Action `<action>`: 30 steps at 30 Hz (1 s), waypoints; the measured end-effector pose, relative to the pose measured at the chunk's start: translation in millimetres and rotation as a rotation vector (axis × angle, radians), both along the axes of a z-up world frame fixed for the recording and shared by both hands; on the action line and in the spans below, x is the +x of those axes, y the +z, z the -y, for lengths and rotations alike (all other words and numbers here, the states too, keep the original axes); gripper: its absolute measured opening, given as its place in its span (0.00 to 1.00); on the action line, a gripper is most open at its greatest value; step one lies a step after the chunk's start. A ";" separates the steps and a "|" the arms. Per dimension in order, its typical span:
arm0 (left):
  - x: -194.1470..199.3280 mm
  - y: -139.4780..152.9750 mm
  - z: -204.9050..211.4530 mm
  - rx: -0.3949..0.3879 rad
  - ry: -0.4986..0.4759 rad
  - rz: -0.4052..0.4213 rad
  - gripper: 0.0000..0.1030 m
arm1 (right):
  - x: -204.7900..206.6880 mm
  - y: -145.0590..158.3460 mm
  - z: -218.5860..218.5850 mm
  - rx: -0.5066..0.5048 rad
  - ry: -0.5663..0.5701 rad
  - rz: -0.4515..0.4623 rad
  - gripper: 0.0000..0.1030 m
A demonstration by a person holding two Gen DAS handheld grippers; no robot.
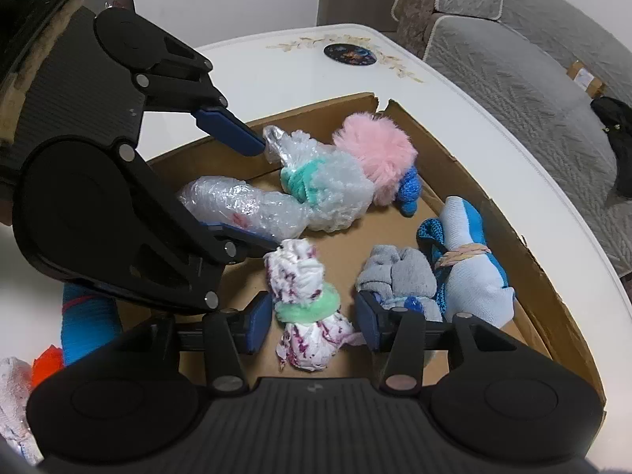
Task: Organize objects
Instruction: 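Open both grippers to release the bag and sock in the tray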
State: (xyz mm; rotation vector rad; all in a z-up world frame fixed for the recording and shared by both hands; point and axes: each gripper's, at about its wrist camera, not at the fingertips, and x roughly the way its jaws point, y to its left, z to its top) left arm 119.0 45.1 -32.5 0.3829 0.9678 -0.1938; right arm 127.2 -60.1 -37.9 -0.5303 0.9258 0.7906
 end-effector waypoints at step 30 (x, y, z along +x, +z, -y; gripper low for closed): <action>-24.3 28.1 1.9 -0.007 -0.010 0.047 0.77 | -10.5 19.8 -2.6 -0.019 -0.008 0.056 0.44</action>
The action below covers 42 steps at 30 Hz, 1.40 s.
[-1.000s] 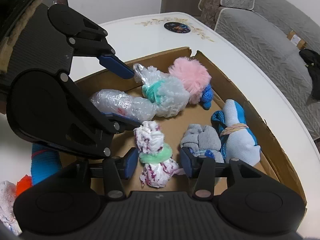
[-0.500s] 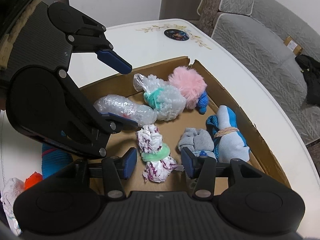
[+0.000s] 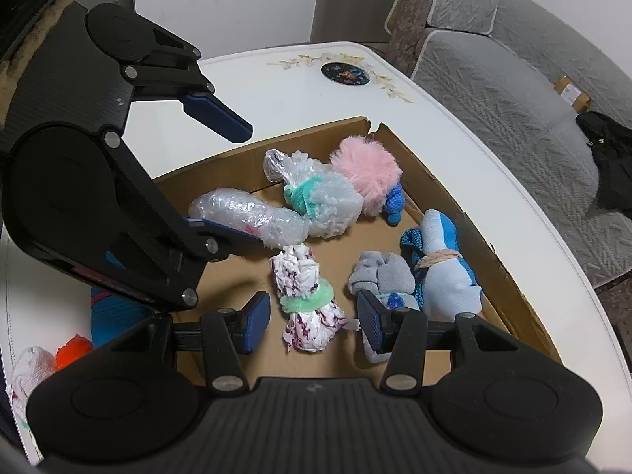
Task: Organize objects
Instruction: 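Open both grippers to release the bag and sock in the tray, then grasp blue sock with left gripper while right grasps clear bag of pastel socks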
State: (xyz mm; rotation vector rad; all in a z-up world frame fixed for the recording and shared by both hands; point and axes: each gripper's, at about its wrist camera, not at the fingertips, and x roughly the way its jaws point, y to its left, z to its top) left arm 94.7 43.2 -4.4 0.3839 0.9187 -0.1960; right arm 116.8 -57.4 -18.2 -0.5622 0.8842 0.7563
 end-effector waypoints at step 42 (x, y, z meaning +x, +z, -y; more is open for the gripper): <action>-133.6 -24.0 -48.3 -0.263 -0.033 -0.009 0.87 | -151.9 -14.0 170.3 0.095 -0.232 0.058 0.48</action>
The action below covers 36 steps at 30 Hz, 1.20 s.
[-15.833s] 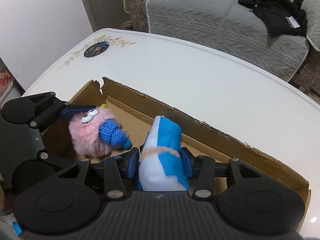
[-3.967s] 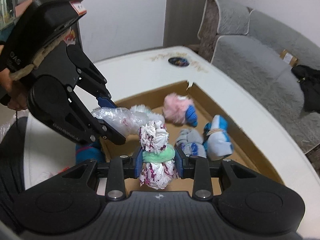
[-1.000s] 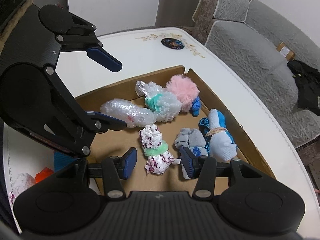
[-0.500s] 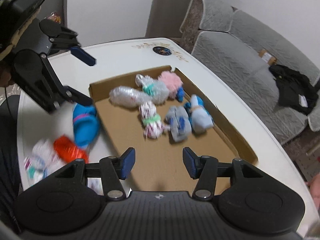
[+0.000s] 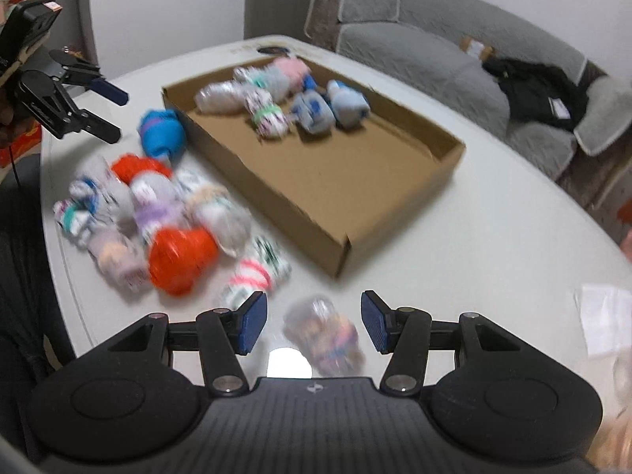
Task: Organize objects
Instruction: 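Grasp blue sock with left gripper while right grasps clear bag of pastel socks, then carry the blue sock and clear bag into the tray with both grippers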
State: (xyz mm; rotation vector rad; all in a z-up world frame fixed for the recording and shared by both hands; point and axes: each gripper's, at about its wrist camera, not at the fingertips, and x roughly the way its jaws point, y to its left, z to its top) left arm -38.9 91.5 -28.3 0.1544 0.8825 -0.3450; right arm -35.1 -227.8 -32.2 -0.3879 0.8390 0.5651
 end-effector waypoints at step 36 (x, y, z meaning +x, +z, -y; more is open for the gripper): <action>29.7 -19.8 7.9 -0.245 0.072 -0.111 0.66 | 7.3 -27.8 16.5 0.033 0.003 -0.068 0.25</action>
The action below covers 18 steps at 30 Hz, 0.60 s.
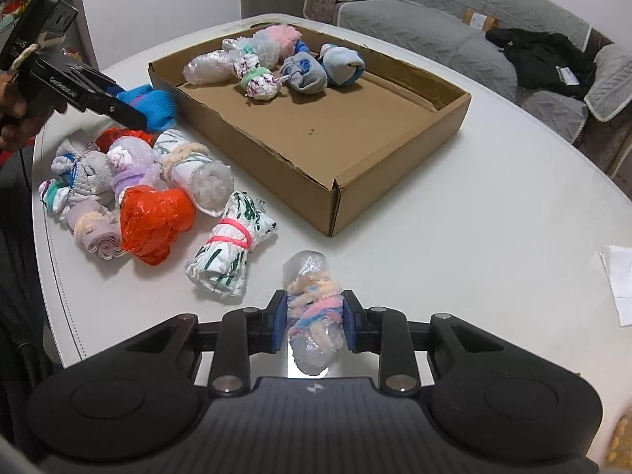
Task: Organize objects
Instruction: 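Carry the blue sock and clear bag into the tray with both grippers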
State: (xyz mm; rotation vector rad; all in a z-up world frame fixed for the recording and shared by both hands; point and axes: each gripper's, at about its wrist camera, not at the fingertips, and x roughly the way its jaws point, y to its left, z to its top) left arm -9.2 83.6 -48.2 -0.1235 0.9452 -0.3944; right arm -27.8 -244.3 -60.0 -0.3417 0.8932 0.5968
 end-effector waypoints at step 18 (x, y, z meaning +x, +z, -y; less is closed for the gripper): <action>-4.7 93.5 -25.4 0.102 0.021 0.192 0.66 | 10.8 84.3 -9.5 0.042 0.046 0.175 0.25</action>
